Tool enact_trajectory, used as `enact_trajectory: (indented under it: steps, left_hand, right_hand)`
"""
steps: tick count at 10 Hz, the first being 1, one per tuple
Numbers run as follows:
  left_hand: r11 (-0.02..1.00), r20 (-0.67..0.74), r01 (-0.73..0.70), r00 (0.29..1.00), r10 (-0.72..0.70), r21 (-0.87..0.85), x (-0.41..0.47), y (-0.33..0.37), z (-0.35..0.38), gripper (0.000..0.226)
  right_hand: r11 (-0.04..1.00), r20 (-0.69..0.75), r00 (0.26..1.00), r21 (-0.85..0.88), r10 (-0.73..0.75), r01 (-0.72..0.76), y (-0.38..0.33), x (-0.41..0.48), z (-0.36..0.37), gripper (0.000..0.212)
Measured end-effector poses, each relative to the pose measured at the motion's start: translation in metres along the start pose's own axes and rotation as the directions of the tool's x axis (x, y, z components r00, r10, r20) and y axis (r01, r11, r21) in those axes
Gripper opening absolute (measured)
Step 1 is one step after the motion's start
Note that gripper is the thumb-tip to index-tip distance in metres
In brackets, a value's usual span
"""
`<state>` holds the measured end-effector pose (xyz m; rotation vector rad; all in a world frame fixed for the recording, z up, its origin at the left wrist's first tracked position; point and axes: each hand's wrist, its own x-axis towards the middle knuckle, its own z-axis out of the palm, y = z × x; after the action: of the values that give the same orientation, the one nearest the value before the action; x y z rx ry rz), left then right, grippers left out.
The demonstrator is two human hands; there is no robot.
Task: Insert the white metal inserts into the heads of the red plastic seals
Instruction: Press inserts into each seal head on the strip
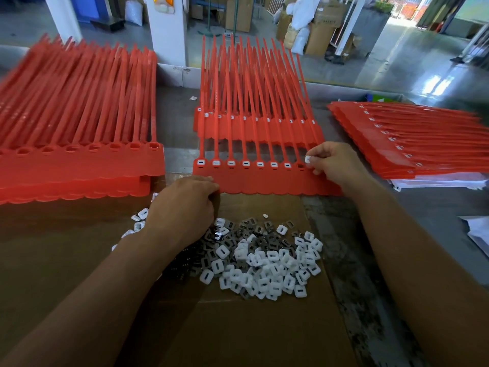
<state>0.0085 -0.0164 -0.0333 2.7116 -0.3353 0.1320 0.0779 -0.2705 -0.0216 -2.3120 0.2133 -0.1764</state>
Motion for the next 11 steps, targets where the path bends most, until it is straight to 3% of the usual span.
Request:
enact_trajectory:
  steps: [5,8,11]
  left_hand:
    - [1.0,0.0,0.001,1.0,-0.001,-0.007,-0.001,0.0,-0.001,0.04]
    - [1.0,0.001,0.006,1.0,-0.006,-0.009,0.0,0.001,0.0,0.041]
    - [1.0,0.002,0.01,1.0,-0.01,-0.013,0.0,0.0,0.001,0.042]
  right_hand:
    - [0.989,0.025,0.997,-0.122,-0.078,0.08,0.009,0.01,0.011,0.01]
    - [1.0,0.006,1.0,0.01,0.019,-0.019,0.006,0.012,0.009,0.016]
    - [0.987,0.062,0.985,-0.034,0.161,-0.159,-0.01,0.022,0.004,0.023]
